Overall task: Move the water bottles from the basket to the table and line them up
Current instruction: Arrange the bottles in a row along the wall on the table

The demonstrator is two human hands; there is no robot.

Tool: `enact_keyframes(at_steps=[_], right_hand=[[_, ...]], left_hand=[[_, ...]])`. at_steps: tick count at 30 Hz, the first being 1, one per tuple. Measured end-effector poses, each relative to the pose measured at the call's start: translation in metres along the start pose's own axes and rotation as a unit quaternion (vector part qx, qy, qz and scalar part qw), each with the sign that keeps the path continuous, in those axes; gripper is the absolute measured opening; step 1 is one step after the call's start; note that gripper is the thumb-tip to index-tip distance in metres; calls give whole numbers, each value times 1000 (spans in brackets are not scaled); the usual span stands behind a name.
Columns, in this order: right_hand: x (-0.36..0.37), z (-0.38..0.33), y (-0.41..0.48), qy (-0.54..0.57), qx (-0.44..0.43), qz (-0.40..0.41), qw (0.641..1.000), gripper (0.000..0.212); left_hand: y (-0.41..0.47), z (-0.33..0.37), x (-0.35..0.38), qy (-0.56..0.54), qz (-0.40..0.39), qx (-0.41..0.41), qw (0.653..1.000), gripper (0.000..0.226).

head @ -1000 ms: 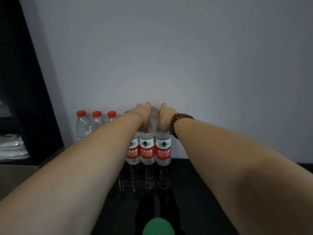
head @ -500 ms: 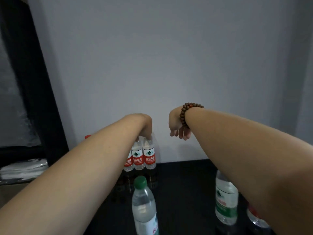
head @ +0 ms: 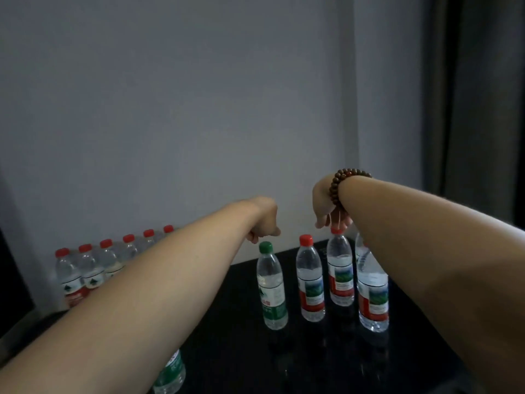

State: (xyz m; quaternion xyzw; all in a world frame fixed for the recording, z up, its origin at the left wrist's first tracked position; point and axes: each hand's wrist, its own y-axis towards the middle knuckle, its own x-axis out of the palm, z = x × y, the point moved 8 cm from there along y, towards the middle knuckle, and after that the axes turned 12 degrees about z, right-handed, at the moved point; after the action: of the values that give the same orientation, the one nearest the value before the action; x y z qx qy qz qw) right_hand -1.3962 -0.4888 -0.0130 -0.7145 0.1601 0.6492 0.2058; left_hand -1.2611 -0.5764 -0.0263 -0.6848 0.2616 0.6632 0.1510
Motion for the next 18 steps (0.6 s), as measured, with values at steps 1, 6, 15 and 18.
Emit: enact_keyframes(at_steps=[1,6,15,18], right_hand=[[1,9,0,-6,3,1,1000,19],[9,34,27,-33,-15,79,996,30],[54,30,75,-100,-63,139,983,50],[65,34,90,-72,-54,127,988,60]], left_hand=[[3,15,1,-6,7,12,1000,42],[10,73,17,-41,21,85,995,40],[34,94,59,31,12,92,995,55],[35,97,62,27,21,110,993,53]])
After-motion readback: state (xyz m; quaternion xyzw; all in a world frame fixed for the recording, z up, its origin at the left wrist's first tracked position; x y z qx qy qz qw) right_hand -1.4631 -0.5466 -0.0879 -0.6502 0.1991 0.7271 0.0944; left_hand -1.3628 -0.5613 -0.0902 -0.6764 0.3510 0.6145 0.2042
